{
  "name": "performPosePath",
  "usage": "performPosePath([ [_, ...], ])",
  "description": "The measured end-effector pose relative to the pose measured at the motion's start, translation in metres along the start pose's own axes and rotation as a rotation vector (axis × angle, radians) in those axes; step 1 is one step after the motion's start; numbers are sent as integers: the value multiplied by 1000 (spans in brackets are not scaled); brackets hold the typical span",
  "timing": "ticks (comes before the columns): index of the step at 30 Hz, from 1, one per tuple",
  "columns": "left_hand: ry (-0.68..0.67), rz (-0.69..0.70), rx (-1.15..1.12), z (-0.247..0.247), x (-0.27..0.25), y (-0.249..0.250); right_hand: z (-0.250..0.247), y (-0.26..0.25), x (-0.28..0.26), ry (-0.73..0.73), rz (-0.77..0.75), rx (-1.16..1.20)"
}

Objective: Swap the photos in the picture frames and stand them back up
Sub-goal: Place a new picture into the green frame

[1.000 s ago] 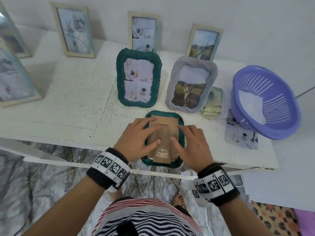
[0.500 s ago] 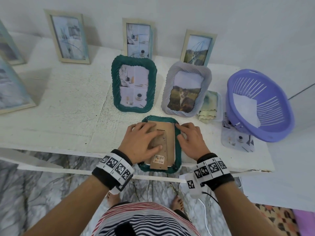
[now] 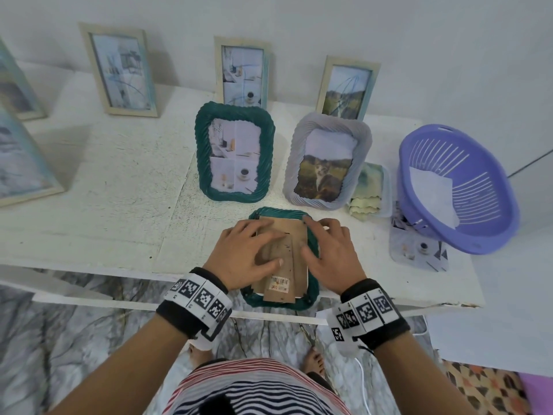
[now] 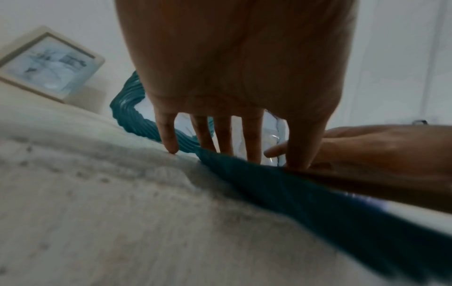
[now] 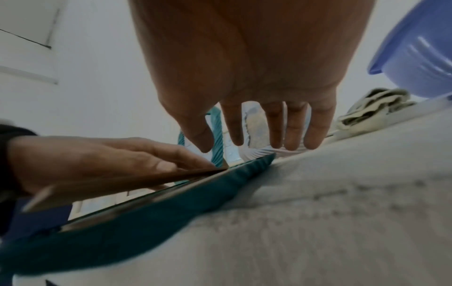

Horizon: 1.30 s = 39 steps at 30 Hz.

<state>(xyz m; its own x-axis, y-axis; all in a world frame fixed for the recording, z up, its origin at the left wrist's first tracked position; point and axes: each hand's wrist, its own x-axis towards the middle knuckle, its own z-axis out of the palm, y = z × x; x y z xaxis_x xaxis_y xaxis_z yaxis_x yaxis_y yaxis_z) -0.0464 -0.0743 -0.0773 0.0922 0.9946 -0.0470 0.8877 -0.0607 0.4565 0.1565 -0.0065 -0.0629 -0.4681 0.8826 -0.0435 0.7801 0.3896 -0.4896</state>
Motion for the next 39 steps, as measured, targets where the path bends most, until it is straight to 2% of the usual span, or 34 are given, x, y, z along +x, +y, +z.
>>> performPosePath([
  [2,0,-15,-102,-2,2,-4,2,-9,-7,23,-44,-42],
  [4,62,-57,-223,-3,4,-8,5,-15,-11,2,-62,-78],
  [7,177,-141,-140,-2,5,-12,10,-15,-14,-18,-47,-91],
  [10,158,-227,-74,-3,6,-13,12,-15,-16,-7,-51,-80],
  [13,110,-215,-96,-3,6,-14,15,-15,-16,-11,-55,-57],
  [15,101,-250,-230,-5,5,-15,15,-15,-16,-18,-50,-39],
  [17,101,-339,-509,-10,6,-16,14,-16,-16,-27,-48,-34],
  [19,77,-384,-671,-14,8,-17,13,-16,-15,-31,-52,-41],
  [25,69,-397,-645,-14,9,-17,15,-16,-14,-33,-53,-64],
  [30,53,-351,-558,-17,10,-20,14,-15,-15,-35,-50,-64],
  [33,129,-377,-581,-20,9,-15,14,-17,-17,-34,-37,-76],
  [36,207,-485,-748,-19,10,-8,15,-21,-16,-37,-23,-133],
  [39,289,-629,-1160,-29,11,6,10,-31,-14,26,0,-170],
])
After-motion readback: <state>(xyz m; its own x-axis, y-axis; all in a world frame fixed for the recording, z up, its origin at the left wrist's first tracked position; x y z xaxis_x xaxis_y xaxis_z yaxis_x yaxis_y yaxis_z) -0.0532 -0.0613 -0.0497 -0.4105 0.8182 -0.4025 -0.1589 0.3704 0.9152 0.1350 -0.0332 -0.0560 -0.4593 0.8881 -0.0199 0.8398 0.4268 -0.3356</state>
